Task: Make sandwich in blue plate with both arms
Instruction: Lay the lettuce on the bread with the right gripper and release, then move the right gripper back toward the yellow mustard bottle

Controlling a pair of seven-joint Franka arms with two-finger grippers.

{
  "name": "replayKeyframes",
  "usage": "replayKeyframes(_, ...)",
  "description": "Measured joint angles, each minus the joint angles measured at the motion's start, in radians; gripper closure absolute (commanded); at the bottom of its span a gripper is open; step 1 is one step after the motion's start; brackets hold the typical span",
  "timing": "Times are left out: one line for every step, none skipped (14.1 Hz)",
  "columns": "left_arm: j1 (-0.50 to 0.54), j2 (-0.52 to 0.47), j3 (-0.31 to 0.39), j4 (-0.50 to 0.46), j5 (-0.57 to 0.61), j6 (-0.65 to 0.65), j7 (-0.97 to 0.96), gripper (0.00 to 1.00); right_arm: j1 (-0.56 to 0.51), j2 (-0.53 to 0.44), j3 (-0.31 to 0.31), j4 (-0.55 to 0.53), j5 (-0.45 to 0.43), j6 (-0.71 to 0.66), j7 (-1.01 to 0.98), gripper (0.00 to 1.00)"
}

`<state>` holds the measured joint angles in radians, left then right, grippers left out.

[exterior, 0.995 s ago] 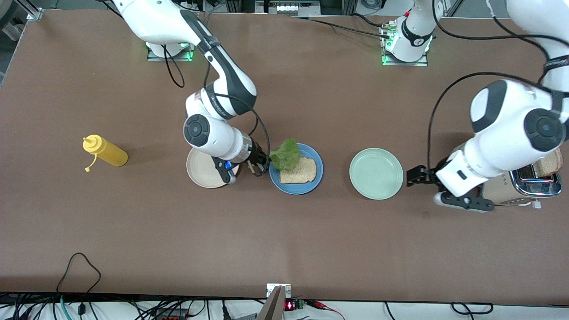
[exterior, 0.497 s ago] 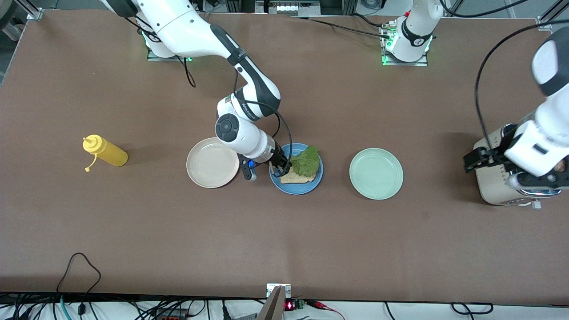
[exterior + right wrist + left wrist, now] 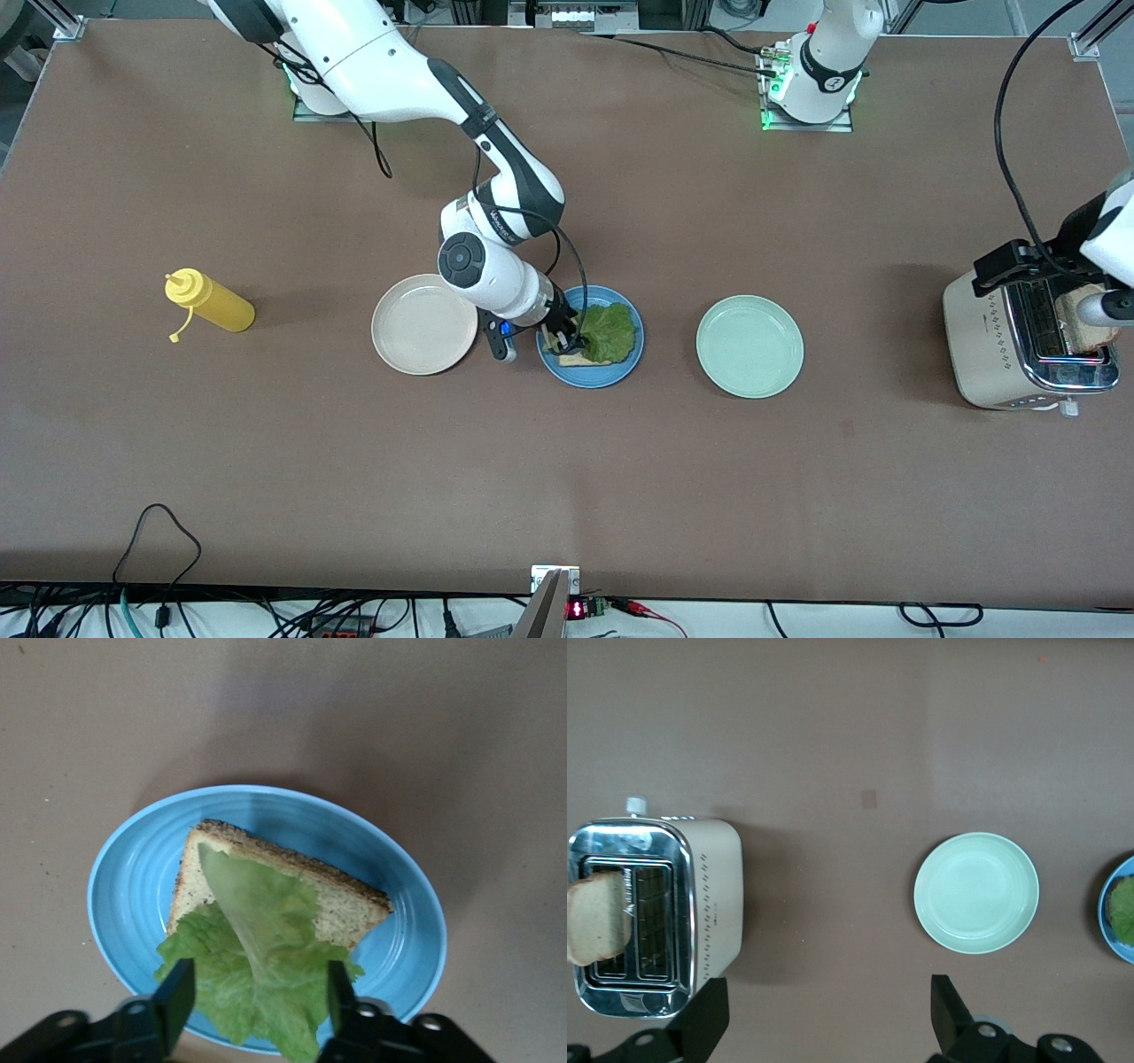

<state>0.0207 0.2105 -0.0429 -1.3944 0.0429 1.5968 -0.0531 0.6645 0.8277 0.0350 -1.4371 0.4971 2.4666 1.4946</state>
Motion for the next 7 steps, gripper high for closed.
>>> replayKeyframes(-0.002, 0.000, -0.005, -0.009, 0.000, 0.000, -0.003, 0.00, -0.001, 0.000, -0.002, 0.005, 0.000, 0.000, 0.000, 0.00)
replayKeyframes(-0.003, -0.003, -0.010, -0.014, 0.000, 0.000, -0.007, 0.00, -0.002, 0.000, -0.005, 0.012, 0.000, -0.001, -0.001, 0.00)
replayKeyframes(-0.004, -0.006, -0.011, -0.018, 0.000, 0.000, -0.012, 0.00, -0.005, -0.002, -0.010, 0.019, -0.001, -0.007, -0.006, 0.00)
replayKeyframes(-0.004, -0.009, -0.011, -0.018, 0.000, -0.004, -0.014, 0.00, -0.010, -0.009, -0.014, 0.027, -0.002, -0.030, -0.022, 0.00)
replayKeyframes(-0.004, -0.013, -0.011, -0.018, 0.000, -0.012, -0.015, 0.00, -0.019, -0.023, -0.020, 0.036, -0.002, -0.075, -0.055, 0.00)
replayKeyframes(-0.004, -0.018, -0.012, -0.018, 0.000, -0.024, -0.015, 0.00, -0.036, -0.046, -0.026, 0.043, -0.002, -0.132, -0.100, 0.00)
replayKeyframes(-0.004, -0.024, -0.013, -0.018, 0.000, -0.038, -0.015, 0.00, -0.064, -0.077, -0.029, 0.047, -0.002, -0.208, -0.159, 0.00)
